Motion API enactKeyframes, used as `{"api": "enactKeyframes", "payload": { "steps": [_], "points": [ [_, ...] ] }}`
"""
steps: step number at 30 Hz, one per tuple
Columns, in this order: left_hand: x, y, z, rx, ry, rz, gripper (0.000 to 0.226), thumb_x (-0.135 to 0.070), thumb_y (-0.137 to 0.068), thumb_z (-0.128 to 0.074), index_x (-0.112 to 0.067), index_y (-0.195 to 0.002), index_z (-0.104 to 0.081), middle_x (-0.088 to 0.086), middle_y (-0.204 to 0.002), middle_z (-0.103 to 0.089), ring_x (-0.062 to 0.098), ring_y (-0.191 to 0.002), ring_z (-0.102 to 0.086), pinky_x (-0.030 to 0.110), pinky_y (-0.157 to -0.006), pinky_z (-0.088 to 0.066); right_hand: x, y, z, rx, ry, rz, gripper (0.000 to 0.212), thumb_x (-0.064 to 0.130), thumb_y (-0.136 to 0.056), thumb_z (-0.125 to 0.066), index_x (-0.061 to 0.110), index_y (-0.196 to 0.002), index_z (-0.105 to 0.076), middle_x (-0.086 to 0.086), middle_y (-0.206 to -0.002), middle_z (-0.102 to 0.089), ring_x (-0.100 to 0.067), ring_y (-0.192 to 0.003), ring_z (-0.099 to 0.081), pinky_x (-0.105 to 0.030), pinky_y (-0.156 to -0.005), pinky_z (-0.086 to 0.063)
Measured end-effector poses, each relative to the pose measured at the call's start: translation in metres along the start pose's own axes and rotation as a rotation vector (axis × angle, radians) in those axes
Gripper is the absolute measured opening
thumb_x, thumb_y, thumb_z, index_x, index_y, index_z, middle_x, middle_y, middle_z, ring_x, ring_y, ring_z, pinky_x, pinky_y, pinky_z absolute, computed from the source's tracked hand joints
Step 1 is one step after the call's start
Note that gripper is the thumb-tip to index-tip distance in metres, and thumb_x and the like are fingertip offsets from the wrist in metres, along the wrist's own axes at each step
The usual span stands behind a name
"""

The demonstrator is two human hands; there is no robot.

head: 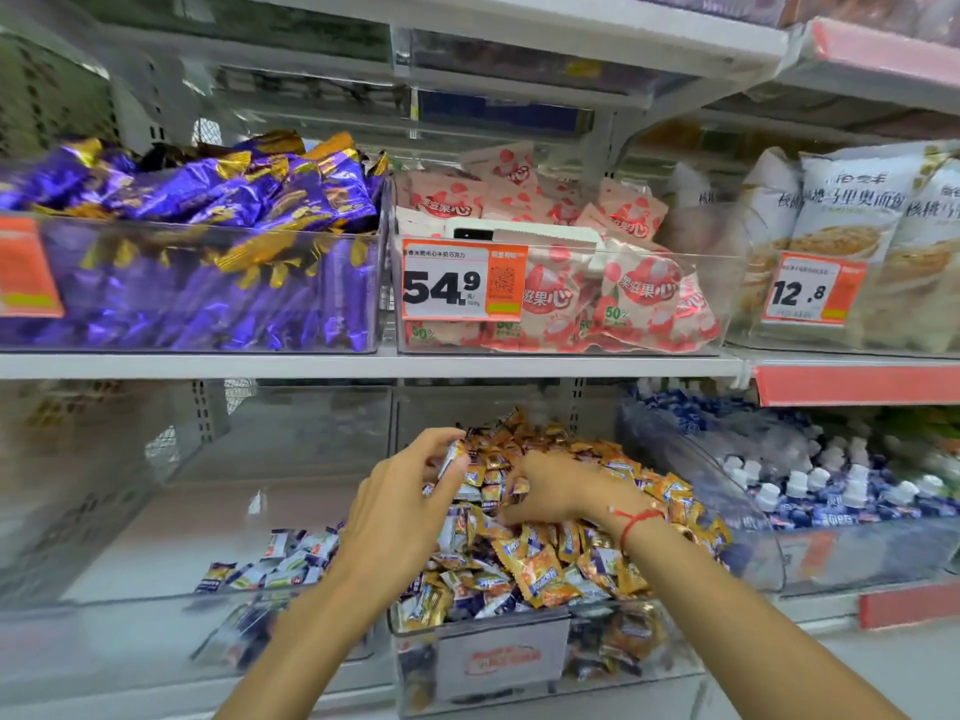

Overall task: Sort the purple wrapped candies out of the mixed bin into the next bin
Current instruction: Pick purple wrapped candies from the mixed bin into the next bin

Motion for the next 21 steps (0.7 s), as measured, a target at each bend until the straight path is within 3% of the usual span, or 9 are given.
{"api": "enactKeyframes", "payload": {
  "steps": [2, 4, 6, 9, 12, 15, 17, 19, 21],
  "points": [
    [-0.002, 0.002, 0.000, 0.030, -0.033, 0.009, 0.031, -0.039, -0.095, -0.054, -0.036, -0.126, -0.057, -0.017, -0.119, -0.063, -0.002, -0.100, -0.057, 0.025, -0.088, -0.049, 0.018, 0.035, 0.031, -0.150, 0.077, -0.004, 0.041, 0.048, -0.084, -0.067, 0.012, -0.104, -0.068, -0.006, -0.108, -0.066, -0.023, -0.092, -0.062, -0.034, -0.073, -0.051],
    [-0.004, 0.002, 0.005, 0.034, -0.045, -0.008, 0.031, -0.040, -0.093, -0.057, -0.036, -0.124, -0.060, -0.018, -0.114, -0.065, -0.004, -0.098, -0.057, 0.026, -0.088, -0.050, 0.000, 0.055, 0.030, -0.245, 0.119, -0.078, 0.032, 0.046, -0.087, -0.065, 0.022, -0.107, -0.068, -0.002, -0.114, -0.065, -0.023, -0.101, -0.062, -0.033, -0.075, -0.050],
    [-0.004, 0.001, 0.012, 0.020, -0.039, -0.015, 0.028, -0.042, -0.092, -0.059, -0.038, -0.119, -0.062, -0.019, -0.106, -0.068, -0.004, -0.097, -0.060, 0.031, -0.089, -0.052, -0.017, 0.066, 0.030, -0.276, 0.165, -0.080, 0.025, 0.044, -0.088, -0.064, 0.034, -0.110, -0.065, 0.004, -0.122, -0.063, -0.022, -0.106, -0.061, -0.032, -0.078, -0.050],
    [0.000, -0.002, 0.022, -0.001, -0.015, 0.001, 0.025, -0.042, -0.091, -0.059, -0.038, -0.116, -0.064, -0.019, -0.102, -0.069, -0.003, -0.098, -0.062, 0.035, -0.088, -0.052, -0.006, 0.076, 0.046, -0.323, 0.102, 0.000, 0.032, 0.047, -0.087, -0.065, 0.040, -0.117, -0.060, 0.008, -0.131, -0.060, -0.020, -0.107, -0.062, -0.034, -0.083, -0.051],
    [0.011, 0.000, 0.031, -0.013, 0.025, 0.026, 0.024, -0.042, -0.092, -0.058, -0.039, -0.115, -0.064, -0.023, -0.103, -0.068, -0.004, -0.099, -0.061, 0.037, -0.091, -0.052, 0.034, 0.071, 0.044, -0.311, -0.029, 0.117, 0.020, 0.045, -0.089, -0.063, 0.034, -0.105, -0.067, 0.005, -0.126, -0.064, -0.013, -0.085, -0.067, -0.032, -0.079, -0.051],
    [0.023, 0.005, 0.041, -0.034, 0.076, 0.056, 0.020, -0.040, -0.092, -0.059, -0.038, -0.110, -0.066, -0.025, -0.096, -0.070, -0.009, -0.093, -0.062, 0.036, -0.091, -0.052, 0.081, 0.059, 0.027, -0.266, -0.039, 0.236, 0.027, 0.049, -0.086, -0.066, 0.027, -0.099, -0.072, 0.006, -0.092, -0.070, -0.009, -0.060, -0.054, -0.031, -0.076, -0.049],
    [0.028, 0.007, 0.045, -0.046, 0.093, 0.063, 0.019, -0.038, -0.092, -0.059, -0.036, -0.110, -0.067, -0.023, -0.095, -0.071, -0.008, -0.093, -0.063, 0.036, -0.090, -0.053, 0.098, 0.047, 0.009, -0.206, 0.100, 0.212, 0.038, 0.052, -0.082, -0.069, 0.022, -0.106, -0.070, 0.004, -0.078, -0.062, -0.015, -0.070, -0.055, -0.030, -0.072, -0.042],
    [0.031, 0.008, 0.046, -0.041, 0.093, 0.060, 0.020, -0.037, -0.092, -0.059, -0.034, -0.110, -0.068, -0.022, -0.097, -0.071, -0.007, -0.093, -0.063, 0.036, -0.088, -0.054, 0.102, 0.032, -0.005, -0.189, 0.182, 0.158, 0.045, 0.047, -0.081, -0.073, 0.013, -0.109, -0.065, -0.004, -0.096, -0.066, -0.024, -0.093, -0.061, -0.031, -0.070, -0.042],
    [0.034, 0.007, 0.045, -0.024, 0.084, 0.056, 0.021, -0.039, -0.092, -0.059, -0.034, -0.111, -0.068, -0.023, -0.098, -0.070, -0.006, -0.094, -0.063, 0.037, -0.087, -0.054, 0.098, 0.023, -0.011, -0.181, 0.178, 0.128, 0.047, 0.043, -0.081, -0.074, 0.010, -0.112, -0.061, -0.007, -0.109, -0.064, -0.027, -0.103, -0.060, -0.034, -0.074, -0.046]
  ]
}}
Point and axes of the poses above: each hand's wrist, its own y-axis away from the middle knuckle, its own z-axis out of the back of the hand, x = y × z, the point moved 5 cm from there along -y, towards the middle knuckle
